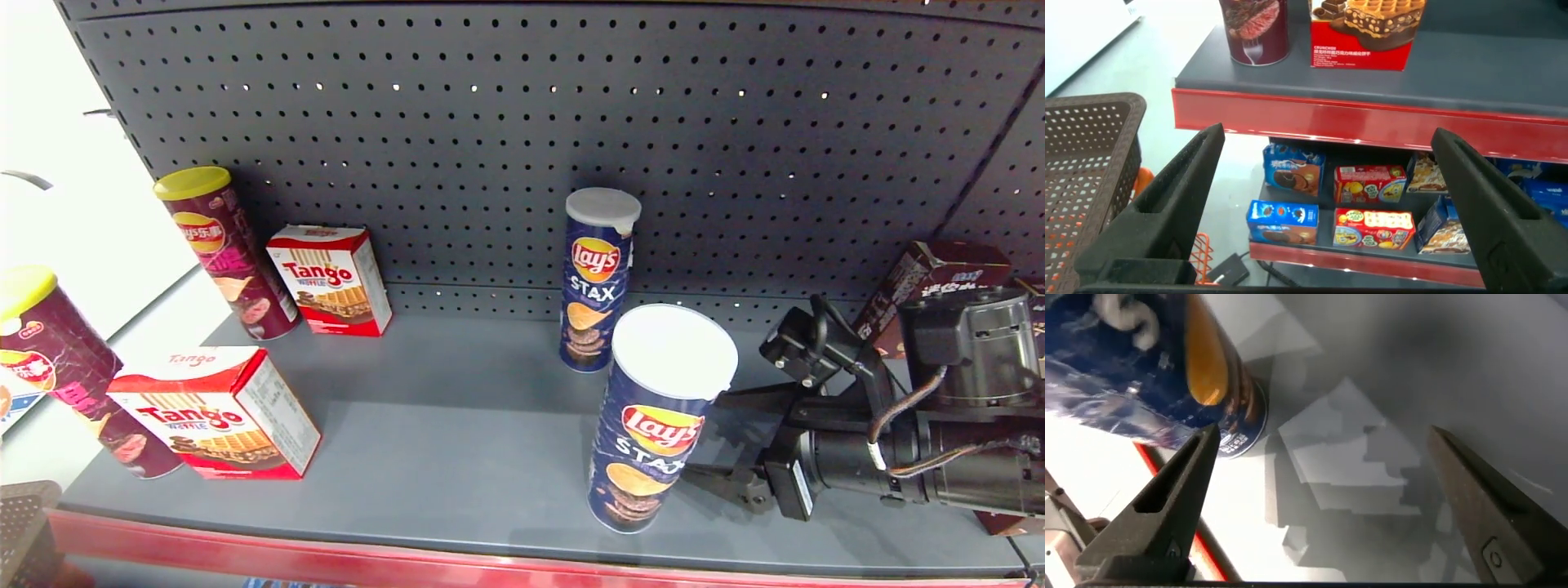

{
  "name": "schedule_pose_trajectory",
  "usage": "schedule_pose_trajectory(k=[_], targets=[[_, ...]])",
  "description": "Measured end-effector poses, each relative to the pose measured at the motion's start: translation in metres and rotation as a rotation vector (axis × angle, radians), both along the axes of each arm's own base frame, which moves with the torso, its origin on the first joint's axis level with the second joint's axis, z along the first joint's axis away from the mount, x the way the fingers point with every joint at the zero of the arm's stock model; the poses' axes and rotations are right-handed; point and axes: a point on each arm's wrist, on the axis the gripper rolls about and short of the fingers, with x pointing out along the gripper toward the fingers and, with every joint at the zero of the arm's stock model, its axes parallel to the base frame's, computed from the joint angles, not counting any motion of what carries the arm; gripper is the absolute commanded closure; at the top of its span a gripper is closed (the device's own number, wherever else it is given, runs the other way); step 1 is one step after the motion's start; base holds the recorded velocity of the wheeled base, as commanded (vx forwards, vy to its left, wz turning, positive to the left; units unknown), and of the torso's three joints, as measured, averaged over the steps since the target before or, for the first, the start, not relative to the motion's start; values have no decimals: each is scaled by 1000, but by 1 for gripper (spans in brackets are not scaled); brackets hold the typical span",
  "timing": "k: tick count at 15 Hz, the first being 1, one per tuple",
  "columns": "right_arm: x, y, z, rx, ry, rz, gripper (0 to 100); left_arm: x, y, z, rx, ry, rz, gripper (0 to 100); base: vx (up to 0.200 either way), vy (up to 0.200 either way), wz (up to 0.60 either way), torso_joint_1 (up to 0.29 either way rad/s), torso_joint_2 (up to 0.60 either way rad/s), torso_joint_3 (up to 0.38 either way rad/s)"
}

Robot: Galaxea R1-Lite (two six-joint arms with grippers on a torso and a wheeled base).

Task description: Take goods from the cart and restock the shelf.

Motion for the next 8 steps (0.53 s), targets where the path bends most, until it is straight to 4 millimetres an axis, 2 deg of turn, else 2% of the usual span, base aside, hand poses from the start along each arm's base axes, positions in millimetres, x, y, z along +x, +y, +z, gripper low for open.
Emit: schedule_pose_trajectory(k=[8], targets=[[-1, 6, -2, -7, 7, 19, 0, 0, 0, 0, -1, 0, 0, 0, 0, 0, 0, 0, 0, 0]])
